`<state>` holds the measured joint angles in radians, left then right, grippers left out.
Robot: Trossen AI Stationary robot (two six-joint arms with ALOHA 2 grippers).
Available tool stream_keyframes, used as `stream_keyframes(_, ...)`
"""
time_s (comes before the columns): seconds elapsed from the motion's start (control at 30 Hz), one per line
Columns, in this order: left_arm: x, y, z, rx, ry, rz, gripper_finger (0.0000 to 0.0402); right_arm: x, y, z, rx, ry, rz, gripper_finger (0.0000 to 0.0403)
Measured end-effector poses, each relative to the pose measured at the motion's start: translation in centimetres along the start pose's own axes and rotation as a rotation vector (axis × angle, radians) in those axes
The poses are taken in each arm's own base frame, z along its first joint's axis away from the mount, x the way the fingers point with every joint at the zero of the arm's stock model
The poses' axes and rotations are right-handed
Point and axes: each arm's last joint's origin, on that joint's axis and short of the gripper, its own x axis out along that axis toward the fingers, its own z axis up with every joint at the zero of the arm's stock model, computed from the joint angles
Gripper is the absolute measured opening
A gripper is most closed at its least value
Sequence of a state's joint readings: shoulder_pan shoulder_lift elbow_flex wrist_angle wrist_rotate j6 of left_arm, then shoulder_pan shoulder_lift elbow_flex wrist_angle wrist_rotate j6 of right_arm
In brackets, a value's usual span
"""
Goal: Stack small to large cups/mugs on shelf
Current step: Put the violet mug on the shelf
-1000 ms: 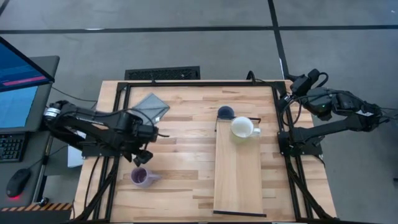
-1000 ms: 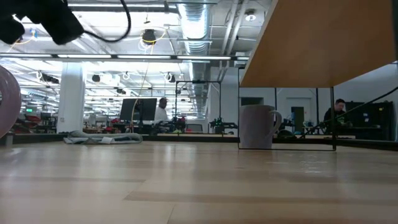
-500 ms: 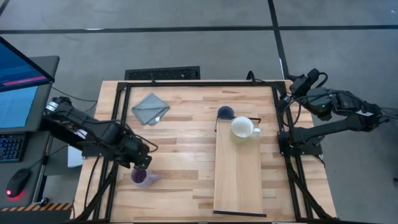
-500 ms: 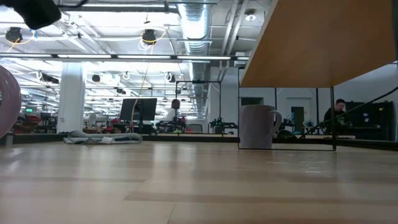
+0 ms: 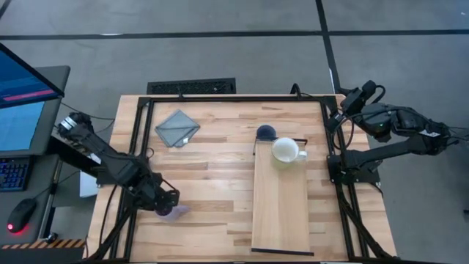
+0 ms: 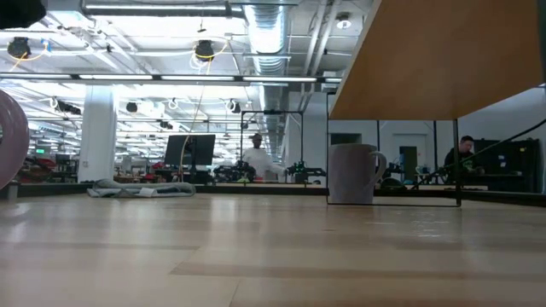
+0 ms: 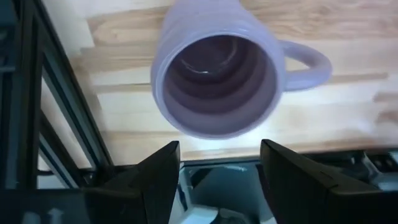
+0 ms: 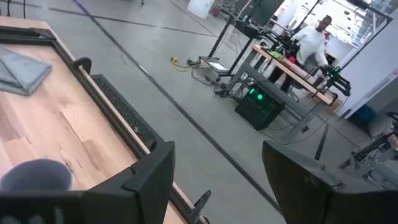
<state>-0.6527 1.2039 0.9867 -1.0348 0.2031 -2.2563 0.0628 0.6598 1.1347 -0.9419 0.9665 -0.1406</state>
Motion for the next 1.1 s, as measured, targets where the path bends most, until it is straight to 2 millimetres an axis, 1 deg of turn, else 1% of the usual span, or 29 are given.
stream_keyframes(0.13,1.0,-0.3,-0.5,-0.025,0.001,0.038,0.0215,0.0,0.0,0.0,-0.001,0.0,0.0,0.0265)
stream_keyframes(0.23,2.0,-0.6,-0.5,-0.037,-0.028,0.076,0.0215,0.0,0.0,0.0,-0.001,0.0,0.0,0.0265)
stream_keyframes(0.37,2.8,-0.7,-0.3,-0.059,-0.075,0.129,0.0215,0.0,0.0,0.0,-0.018,0.0,0.0,0.0265)
stream_keyframes(0.53,2.8,-0.5,-0.1,-0.075,-0.082,0.16,0.02,0.0,0.0,0.0,-0.042,-0.001,0.0,0.0265)
stream_keyframes(0.73,2.6,0.0,0.4,-0.105,-0.126,0.224,0.0167,0.0,0.0,0.0,-0.053,-0.001,0.0,0.0265)
stream_keyframes(0.93,2.6,-0.6,0.7,-0.106,-0.121,0.179,0.0141,0.0,0.0,0.0,-0.091,0.0,0.0,0.0265)
stream_keyframes(1.1,2.6,-0.7,0.7,-0.106,-0.117,0.174,0.0138,0.0,0.0,0.0,-0.104,0.0,0.0,0.0265)
